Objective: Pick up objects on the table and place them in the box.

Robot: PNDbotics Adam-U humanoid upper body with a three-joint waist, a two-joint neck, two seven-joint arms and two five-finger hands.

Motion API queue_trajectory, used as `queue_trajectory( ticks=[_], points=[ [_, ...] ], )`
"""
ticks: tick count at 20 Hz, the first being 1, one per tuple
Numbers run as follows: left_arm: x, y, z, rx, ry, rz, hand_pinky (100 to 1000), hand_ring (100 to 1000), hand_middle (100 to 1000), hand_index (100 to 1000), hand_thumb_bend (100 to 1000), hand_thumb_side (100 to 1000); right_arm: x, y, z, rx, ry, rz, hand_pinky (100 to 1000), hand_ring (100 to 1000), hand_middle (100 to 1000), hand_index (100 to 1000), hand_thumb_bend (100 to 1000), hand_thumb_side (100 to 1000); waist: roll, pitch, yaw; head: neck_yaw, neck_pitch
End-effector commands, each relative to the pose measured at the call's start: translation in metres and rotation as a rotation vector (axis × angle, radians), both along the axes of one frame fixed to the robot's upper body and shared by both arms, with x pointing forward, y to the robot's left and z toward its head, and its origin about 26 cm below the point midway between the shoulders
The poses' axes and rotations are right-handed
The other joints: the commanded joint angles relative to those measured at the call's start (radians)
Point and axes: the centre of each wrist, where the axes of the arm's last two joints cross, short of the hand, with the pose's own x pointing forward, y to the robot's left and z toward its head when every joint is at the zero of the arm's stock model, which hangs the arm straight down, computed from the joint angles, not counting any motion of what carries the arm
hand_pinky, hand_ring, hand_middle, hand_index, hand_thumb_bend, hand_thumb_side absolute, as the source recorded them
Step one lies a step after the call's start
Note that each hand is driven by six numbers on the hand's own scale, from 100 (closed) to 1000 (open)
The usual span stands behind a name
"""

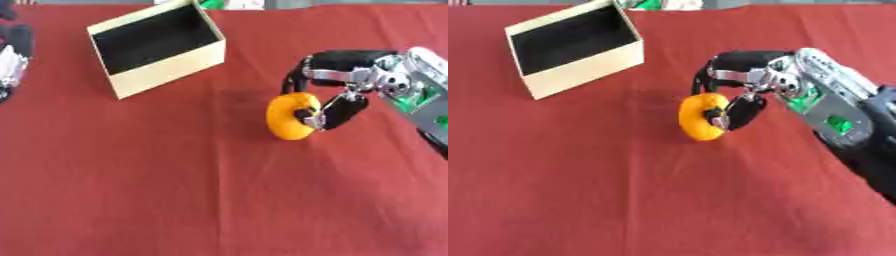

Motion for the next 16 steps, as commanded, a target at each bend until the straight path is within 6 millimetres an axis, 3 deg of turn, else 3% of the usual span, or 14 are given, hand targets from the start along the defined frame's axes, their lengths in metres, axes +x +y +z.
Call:
queue_trajectory(
  ticks=[1,4,5,6,10,16],
  points=[
    [-0.004,0.003,0.01,0.024,-0.029,0.004,447,565,622,769,319,616,-0.009,-0.001,0.024,0.016,-0.04,0.005,863,746,568,813,100,100,0.0,-0.022,0.0,0.004,-0.003],
    [-0.004,0.003,0.01,0.025,-0.028,0.005,446,565,622,769,320,617,-0.013,0.007,0.037,0.029,-0.07,0.016,857,740,564,805,100,100,0.0,-0.024,0.001,0.004,-0.004],
    [-0.004,0.003,0.01,0.025,-0.028,0.005,446,565,622,769,327,628,-0.014,0.01,0.042,0.032,-0.085,0.019,857,741,565,802,100,240,0.0,-0.025,0.0,0.004,-0.005],
    [-0.004,0.003,0.01,0.026,-0.028,0.004,446,565,622,769,320,617,-0.015,0.014,0.048,0.034,-0.108,0.025,857,741,565,800,100,100,0.0,-0.026,0.0,0.004,-0.005],
    [-0.003,0.003,0.011,0.029,-0.027,0.002,447,566,622,768,319,617,-0.012,0.037,0.074,0.03,-0.224,0.041,852,740,563,786,100,100,0.0,-0.032,0.0,0.002,-0.009],
    [-0.003,0.002,0.01,0.03,-0.02,-0.003,446,566,622,769,318,618,0.019,0.073,0.098,0.015,-0.373,0.031,836,719,559,753,100,100,0.0,-0.034,0.003,-0.005,-0.017]
  ],
)
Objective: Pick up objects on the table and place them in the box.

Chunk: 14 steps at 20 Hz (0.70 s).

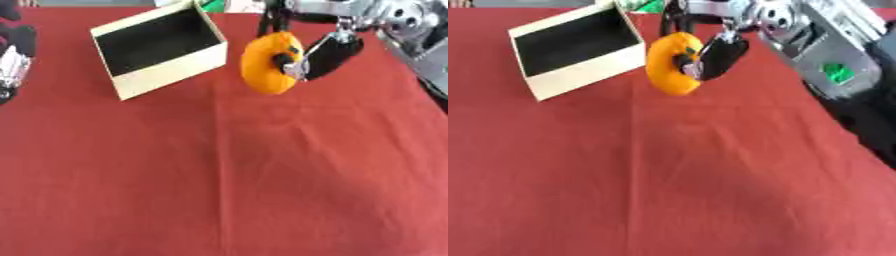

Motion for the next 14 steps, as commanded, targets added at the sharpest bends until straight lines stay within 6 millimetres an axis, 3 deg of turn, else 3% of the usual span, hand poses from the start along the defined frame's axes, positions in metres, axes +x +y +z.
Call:
queue_trajectory(
  ticks=[1,8,14],
  points=[
    [-0.003,0.002,0.01,0.024,-0.027,-0.001,446,566,622,769,319,618,0.017,0.013,0.014,0.006,-0.094,-0.026,836,719,559,752,100,100,0.002,-0.024,0.003,-0.006,-0.011],
    [-0.002,-0.002,0.012,0.015,-0.035,-0.022,445,566,623,769,320,618,0.061,0.048,0.018,0.032,-0.217,-0.062,839,719,557,749,100,100,0.002,-0.02,0.017,-0.028,-0.039],
    [-0.001,-0.006,0.015,0.006,-0.043,-0.042,445,566,623,769,320,617,0.086,0.075,-0.002,0.056,-0.274,-0.092,838,719,556,746,100,100,0.004,-0.014,0.034,-0.014,-0.059]
  ],
)
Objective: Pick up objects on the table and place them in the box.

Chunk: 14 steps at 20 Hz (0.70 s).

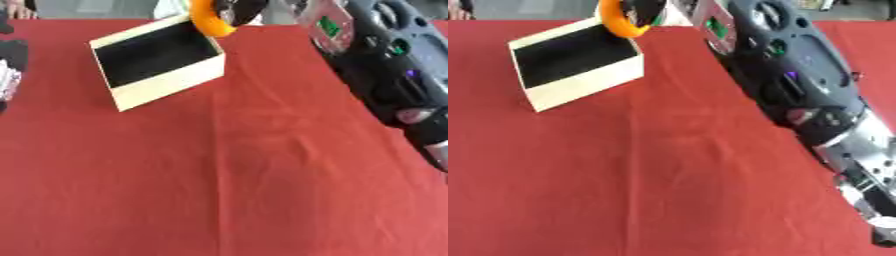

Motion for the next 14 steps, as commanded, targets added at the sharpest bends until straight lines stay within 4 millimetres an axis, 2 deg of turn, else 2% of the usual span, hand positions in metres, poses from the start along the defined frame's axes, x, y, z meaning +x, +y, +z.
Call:
queue_trajectory(
  ticks=[1,9,14],
  points=[
    [-0.002,-0.002,0.01,0.011,-0.031,-0.016,445,566,623,769,320,617,0.006,0.014,0.004,0.003,-0.066,-0.009,837,718,555,744,100,100,0.006,-0.017,0.007,0.008,-0.016],
    [-0.001,-0.006,0.012,0.013,-0.032,-0.037,444,565,622,769,322,616,0.026,0.035,-0.029,-0.043,-0.104,-0.049,834,725,558,739,100,100,-0.007,-0.017,0.02,-0.006,-0.021],
    [-0.001,-0.007,0.012,0.007,-0.032,-0.045,443,565,621,769,322,616,0.029,0.045,-0.053,-0.003,-0.107,-0.067,842,729,564,748,100,100,-0.007,-0.017,0.03,-0.02,-0.021]
  ],
)
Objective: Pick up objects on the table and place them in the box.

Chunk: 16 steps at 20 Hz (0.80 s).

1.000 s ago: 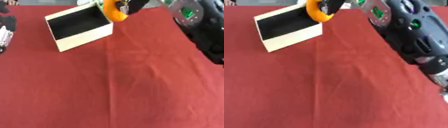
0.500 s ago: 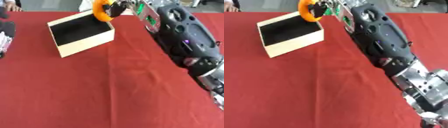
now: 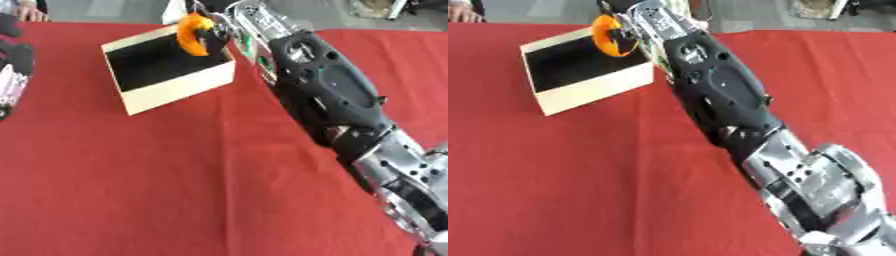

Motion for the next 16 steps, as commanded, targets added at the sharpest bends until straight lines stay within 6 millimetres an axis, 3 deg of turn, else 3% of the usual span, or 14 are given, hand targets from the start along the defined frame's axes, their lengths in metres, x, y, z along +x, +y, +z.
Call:
queue_trajectory(
  ticks=[1,8,10,11,16],
  points=[
    [-0.003,-0.002,0.009,0.008,-0.03,-0.015,443,565,621,769,322,616,-0.002,0.01,0.001,0.038,-0.058,-0.009,843,730,564,747,100,100,0.006,-0.02,0.006,-0.013,-0.013],
    [-0.002,-0.004,0.01,0.008,-0.028,-0.028,443,564,620,769,322,617,-0.008,0.026,-0.013,0.064,-0.111,-0.03,865,769,604,771,100,100,0.004,-0.019,0.023,-0.036,-0.016],
    [-0.002,-0.004,0.009,0.009,-0.023,-0.026,442,564,620,769,321,617,-0.008,0.026,-0.009,0.05,-0.114,-0.032,863,802,669,789,100,100,0.002,-0.02,0.023,-0.034,-0.011],
    [-0.002,-0.003,0.008,0.009,-0.021,-0.025,442,563,619,769,320,617,-0.009,0.026,-0.007,0.035,-0.112,-0.039,849,834,745,822,100,100,0.001,-0.02,0.022,-0.034,-0.01],
    [-0.002,-0.003,0.008,0.01,-0.02,-0.025,441,562,617,768,318,616,-0.01,0.026,0.004,-0.043,-0.077,-0.07,845,884,819,879,183,198,0.001,-0.021,0.019,-0.03,-0.007]
  ],
)
